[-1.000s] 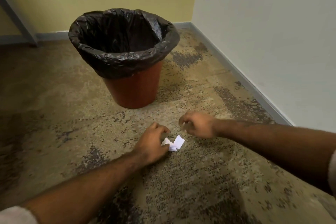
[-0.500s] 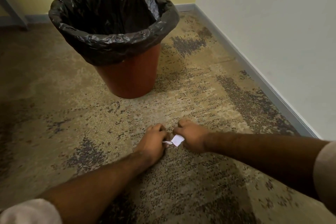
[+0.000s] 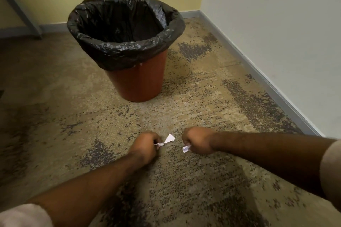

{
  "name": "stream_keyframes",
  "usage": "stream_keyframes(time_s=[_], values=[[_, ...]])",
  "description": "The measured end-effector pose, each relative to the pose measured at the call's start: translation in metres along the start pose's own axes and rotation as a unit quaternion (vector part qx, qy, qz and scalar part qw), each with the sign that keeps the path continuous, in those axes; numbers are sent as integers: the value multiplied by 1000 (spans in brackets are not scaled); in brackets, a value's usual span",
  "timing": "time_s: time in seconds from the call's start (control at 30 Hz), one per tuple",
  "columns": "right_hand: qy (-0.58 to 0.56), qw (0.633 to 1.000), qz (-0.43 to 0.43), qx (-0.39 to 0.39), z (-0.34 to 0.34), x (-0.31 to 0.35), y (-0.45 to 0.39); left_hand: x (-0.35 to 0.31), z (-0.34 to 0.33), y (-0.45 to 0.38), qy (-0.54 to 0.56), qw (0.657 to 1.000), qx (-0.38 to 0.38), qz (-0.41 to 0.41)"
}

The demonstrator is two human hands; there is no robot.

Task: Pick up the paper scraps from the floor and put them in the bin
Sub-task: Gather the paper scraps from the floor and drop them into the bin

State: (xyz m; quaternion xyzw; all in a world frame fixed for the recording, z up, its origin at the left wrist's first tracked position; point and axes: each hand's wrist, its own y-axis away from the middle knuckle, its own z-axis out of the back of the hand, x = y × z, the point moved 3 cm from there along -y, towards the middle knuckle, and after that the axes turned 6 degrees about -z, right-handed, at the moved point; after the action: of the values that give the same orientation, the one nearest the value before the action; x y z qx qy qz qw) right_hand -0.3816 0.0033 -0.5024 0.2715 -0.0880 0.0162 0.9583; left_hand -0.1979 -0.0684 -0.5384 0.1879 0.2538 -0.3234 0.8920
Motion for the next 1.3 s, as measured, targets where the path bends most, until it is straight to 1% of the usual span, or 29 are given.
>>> stream_keyframes(time_s=[0.1, 0.17, 0.4, 0.57, 0.63, 0.77, 0.93, 1.13, 1.2, 1.3], values=[[-46, 998, -8, -50, 6, 7, -3, 10, 10, 9, 7, 1000, -18, 6], [-54, 996, -6, -66, 11, 14, -9, 15, 19, 13, 11, 999, -31, 6], [-35, 996, -11, -81, 3, 39, -34, 38, 42, 29, -7, 999, -40, 23], [16, 996, 28, -88, -3, 48, -40, 53, 50, 42, 5, 998, -52, 28], [16, 994, 31, -99, -6, 50, -40, 60, 52, 45, 11, 998, -57, 35], [-1, 994, 17, -110, -9, 53, -39, 65, 56, 47, 29, 997, -64, 38], [-9, 994, -14, -107, -8, 56, -39, 65, 60, 50, 14, 997, -63, 44], [-71, 992, -69, -79, 7, 52, -37, 63, 72, 52, 14, 996, -79, 47], [-102, 988, -75, -91, 15, 50, -34, 60, 79, 51, 10, 995, -90, 49], [-156, 976, -65, -134, 36, 52, -29, 50, 91, 46, 28, 992, -121, 37]])
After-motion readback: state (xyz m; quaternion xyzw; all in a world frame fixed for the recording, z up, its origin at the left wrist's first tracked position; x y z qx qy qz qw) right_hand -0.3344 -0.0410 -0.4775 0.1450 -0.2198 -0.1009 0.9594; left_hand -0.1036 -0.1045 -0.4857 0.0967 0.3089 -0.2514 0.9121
